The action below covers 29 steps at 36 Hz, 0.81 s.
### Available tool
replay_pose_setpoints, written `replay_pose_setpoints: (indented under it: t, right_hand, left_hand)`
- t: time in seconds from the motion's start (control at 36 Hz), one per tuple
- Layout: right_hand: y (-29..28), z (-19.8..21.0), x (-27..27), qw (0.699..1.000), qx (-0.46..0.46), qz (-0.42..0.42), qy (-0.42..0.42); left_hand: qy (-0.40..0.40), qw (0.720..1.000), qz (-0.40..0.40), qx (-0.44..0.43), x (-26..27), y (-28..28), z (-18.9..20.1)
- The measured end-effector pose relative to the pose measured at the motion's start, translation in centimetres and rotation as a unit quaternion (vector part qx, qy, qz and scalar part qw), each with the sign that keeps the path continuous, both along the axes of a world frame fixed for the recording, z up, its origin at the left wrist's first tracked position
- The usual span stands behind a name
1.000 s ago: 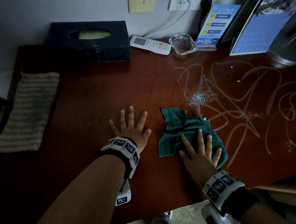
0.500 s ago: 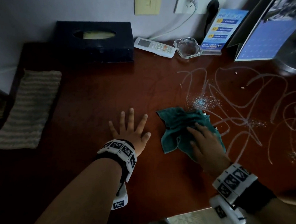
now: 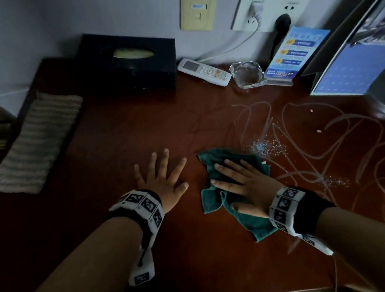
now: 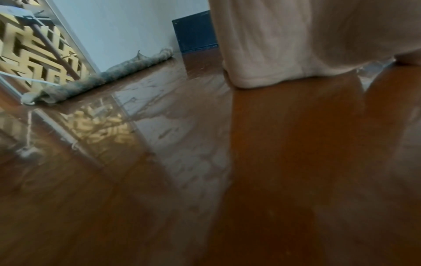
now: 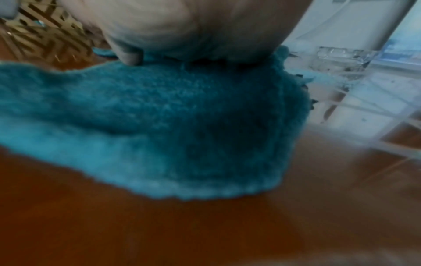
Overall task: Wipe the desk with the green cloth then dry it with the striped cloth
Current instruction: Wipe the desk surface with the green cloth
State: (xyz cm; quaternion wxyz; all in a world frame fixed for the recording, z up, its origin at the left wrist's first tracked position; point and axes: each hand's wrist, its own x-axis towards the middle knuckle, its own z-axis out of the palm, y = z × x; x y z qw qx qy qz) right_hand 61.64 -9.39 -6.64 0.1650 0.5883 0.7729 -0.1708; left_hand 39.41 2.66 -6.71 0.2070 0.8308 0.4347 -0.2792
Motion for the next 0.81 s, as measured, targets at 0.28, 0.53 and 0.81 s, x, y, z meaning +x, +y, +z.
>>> replay_pose_setpoints:
  t: [0.28,0.53,0.81]
  right_hand:
    - [1.6,-1.1,-0.1,0.999,0.022,-0.043,0.001]
    - [3.1,-0.9,-0.8,0.994,0.002,-0.106,-0.007]
    - [5.0,-1.3,-1.5,0.979,0.007,-0.204,0.015]
  left_hand:
    - [0.001,1.0,-0.001,0.0,0.2,0.1,-0.2]
    - [0.007,1.0,-0.01,-0.004,0.2,-0.1,0.5]
    - [0.008,0.99,-0.083,0.112,1.7,0.4,1.6]
